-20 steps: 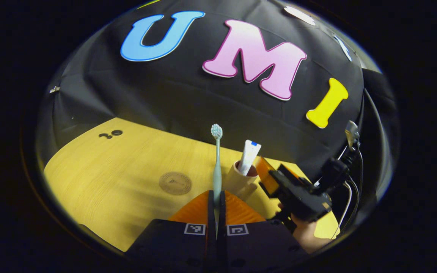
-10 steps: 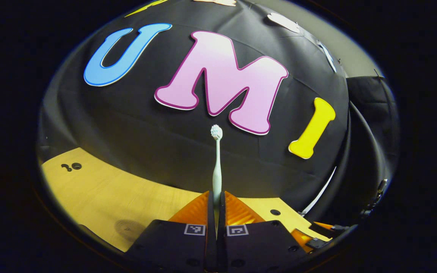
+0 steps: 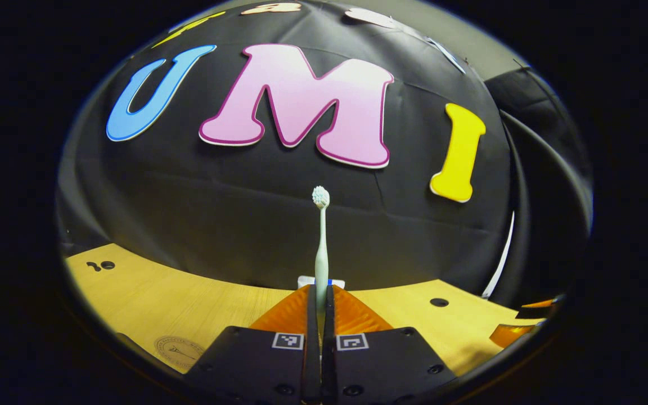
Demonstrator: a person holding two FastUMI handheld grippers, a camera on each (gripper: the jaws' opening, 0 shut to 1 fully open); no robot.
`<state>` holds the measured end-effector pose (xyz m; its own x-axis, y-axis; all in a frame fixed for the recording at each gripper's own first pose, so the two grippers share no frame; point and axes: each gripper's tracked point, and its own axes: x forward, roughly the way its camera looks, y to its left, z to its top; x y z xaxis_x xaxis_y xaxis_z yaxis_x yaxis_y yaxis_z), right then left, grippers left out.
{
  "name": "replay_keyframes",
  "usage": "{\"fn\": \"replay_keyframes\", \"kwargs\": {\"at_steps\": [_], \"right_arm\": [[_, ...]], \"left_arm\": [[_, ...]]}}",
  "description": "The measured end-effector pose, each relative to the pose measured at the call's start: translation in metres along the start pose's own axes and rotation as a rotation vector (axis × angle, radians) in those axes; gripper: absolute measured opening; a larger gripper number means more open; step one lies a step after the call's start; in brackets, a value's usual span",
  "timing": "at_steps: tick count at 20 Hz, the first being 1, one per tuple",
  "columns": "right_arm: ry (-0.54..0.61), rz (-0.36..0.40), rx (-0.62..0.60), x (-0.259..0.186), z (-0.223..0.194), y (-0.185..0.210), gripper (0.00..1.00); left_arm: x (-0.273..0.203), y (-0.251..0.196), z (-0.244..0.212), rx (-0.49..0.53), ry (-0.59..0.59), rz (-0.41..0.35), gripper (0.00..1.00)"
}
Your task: Put the toothbrush and toothpaste on the desktop into the cup, then pick up the cup and place it on the coaster on the desktop.
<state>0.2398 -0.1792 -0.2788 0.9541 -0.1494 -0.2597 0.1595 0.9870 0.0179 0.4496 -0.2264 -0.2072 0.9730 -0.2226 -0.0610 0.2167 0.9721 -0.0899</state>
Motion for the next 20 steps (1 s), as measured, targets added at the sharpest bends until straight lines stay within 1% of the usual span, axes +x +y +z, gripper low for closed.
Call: {"fn": "replay_keyframes", "kwargs": {"at_steps": [2, 3, 4, 5, 6, 8, 9, 10, 11, 13, 14, 15, 17, 18, 20], "right_arm": [[-0.001, 0.017, 0.004, -0.001, 0.001, 0.008, 0.98], [0.000, 0.026, 0.006, -0.001, 0.002, 0.012, 0.98], [0.001, 0.038, 0.005, -0.002, 0.003, 0.015, 0.98], [0.001, 0.046, 0.001, -0.003, 0.005, 0.019, 0.98], [0.002, 0.053, -0.003, -0.004, 0.007, 0.021, 0.98], [0.004, 0.069, -0.003, -0.007, 0.011, 0.026, 0.98], [0.001, 0.075, -0.004, -0.008, 0.017, 0.029, 0.98], [-0.005, 0.081, -0.005, -0.010, 0.022, 0.031, 0.98], [-0.009, 0.091, -0.005, -0.011, 0.029, 0.036, 0.98], [-0.007, 0.117, 0.003, -0.014, 0.045, 0.049, 0.98], [-0.001, 0.132, 0.007, -0.015, 0.054, 0.059, 0.98], [0.004, 0.146, 0.006, -0.014, 0.064, 0.068, 0.98], [0.043, 0.180, 0.013, -0.011, 0.077, 0.091, 0.98], [0.089, 0.181, 0.020, -0.008, 0.078, 0.099, 0.98], [0.183, 0.207, 0.041, -0.006, 0.079, 0.122, 0.98]], "left_arm": [[0.000, 0.000, -0.007, 0.008, 0.012, 0.011, 0.09], [-0.001, 0.003, -0.007, 0.004, 0.009, 0.024, 0.12], [-0.004, 0.007, -0.008, 0.004, 0.009, 0.037, 0.13], [-0.004, 0.009, -0.011, 0.009, 0.014, 0.046, 0.19], [-0.007, 0.010, -0.013, 0.014, 0.025, 0.051, 0.25], [-0.015, 0.014, -0.014, 0.029, 0.030, 0.057, 0.53], [-0.021, 0.014, -0.008, 0.043, 0.019, 0.058, 0.57], [-0.027, 0.014, -0.002, 0.048, 0.010, 0.048, 0.64], [-0.036, 0.014, 0.002, 0.051, 0.009, 0.041, 0.76], [-0.060, 0.020, 0.015, 0.046, 0.009, 0.050, 0.88], [-0.074, 0.025, 0.023, 0.036, 0.012, 0.059, 0.91], [-0.092, 0.031, 0.030, 0.028, 0.016, 0.068, 0.96], [-0.126, 0.042, 0.042, 0.032, 0.028, 0.085, 0.97], [-0.143, 0.050, 0.044, 0.054, 0.042, 0.101, 0.97], [-0.178, 0.063, 0.035, 0.087, 0.110, 0.140, 0.97]]}}
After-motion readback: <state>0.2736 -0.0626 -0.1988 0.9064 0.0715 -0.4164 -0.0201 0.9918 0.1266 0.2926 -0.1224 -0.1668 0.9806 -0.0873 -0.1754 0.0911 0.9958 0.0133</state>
